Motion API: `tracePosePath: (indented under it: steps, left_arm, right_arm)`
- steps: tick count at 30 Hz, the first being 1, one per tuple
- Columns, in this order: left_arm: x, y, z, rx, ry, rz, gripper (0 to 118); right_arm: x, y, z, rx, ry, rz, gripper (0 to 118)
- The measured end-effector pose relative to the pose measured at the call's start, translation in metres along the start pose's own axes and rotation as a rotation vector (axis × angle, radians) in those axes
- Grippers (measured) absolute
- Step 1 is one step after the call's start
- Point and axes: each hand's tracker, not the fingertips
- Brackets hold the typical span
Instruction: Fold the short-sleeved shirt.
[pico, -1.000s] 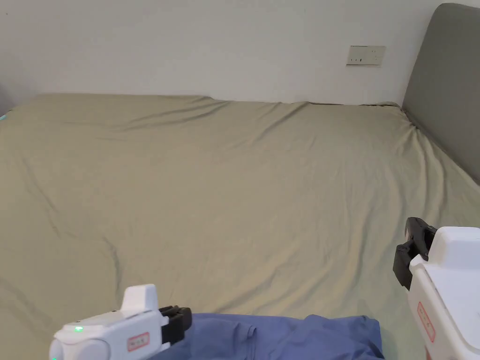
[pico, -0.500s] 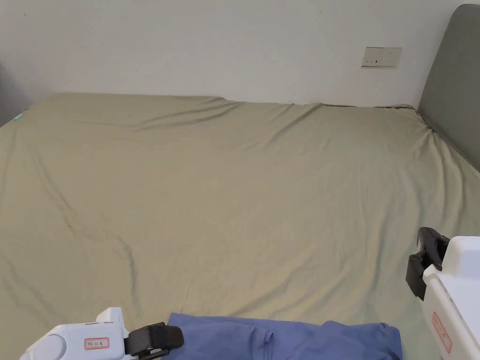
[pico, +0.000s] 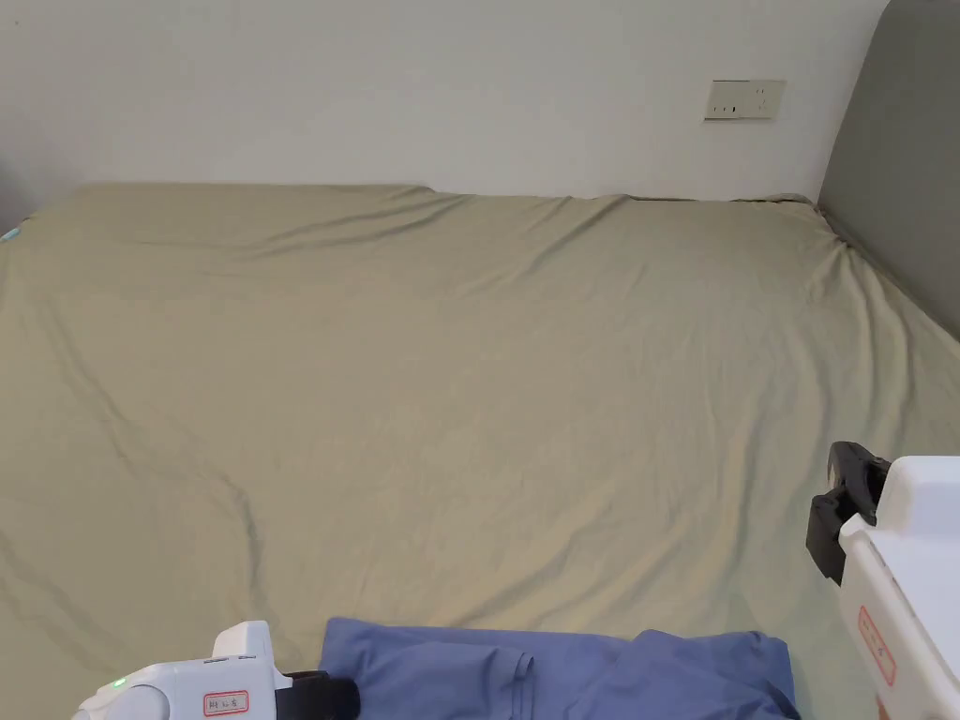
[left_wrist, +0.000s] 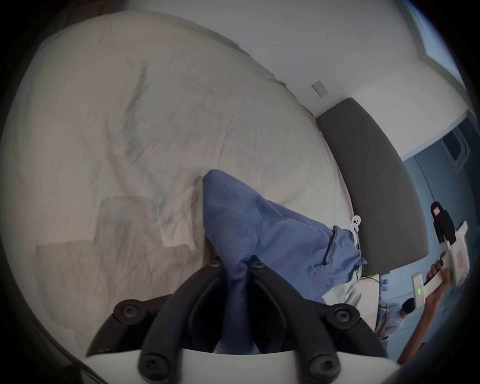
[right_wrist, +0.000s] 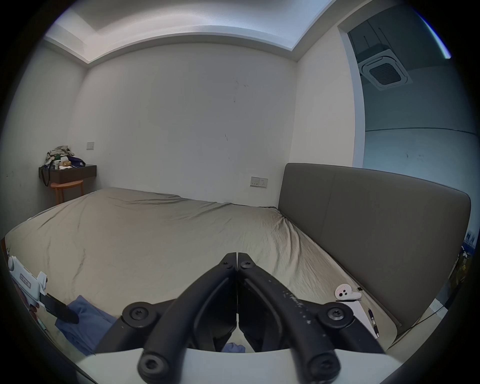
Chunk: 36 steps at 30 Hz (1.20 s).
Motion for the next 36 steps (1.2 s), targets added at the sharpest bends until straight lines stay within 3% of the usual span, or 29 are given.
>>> tracePosePath:
  steps: [5,13,15,19,31,36]
  left_arm:
    - [-0.004,0.01,0.032,0.039,0.014,-0.027,11]
    - [-0.034,0.027,0.104,0.111,0.242,-0.06,11]
    - [-0.026,0.03,0.111,0.112,0.29,-0.071,11]
    - [0.02,0.03,0.11,0.128,0.249,-0.119,11]
    - [0.201,0.004,-0.011,-0.089,0.06,-0.414,11]
    - [0.241,-0.028,-0.079,-0.185,0.122,-0.542,11]
  right_arm:
    - [-0.007,0.007,-0.003,0.018,0.016,-0.006,2]
    - [-0.018,0.01,-0.004,0.038,0.061,-0.011,2]
    - [-0.019,0.01,-0.004,0.038,0.07,-0.012,2]
    - [-0.018,0.009,-0.001,0.043,0.076,-0.017,2]
    - [0.011,0.004,0.01,0.039,0.035,-0.039,2]
    - [0.027,0.001,0.015,0.038,0.003,-0.039,2]
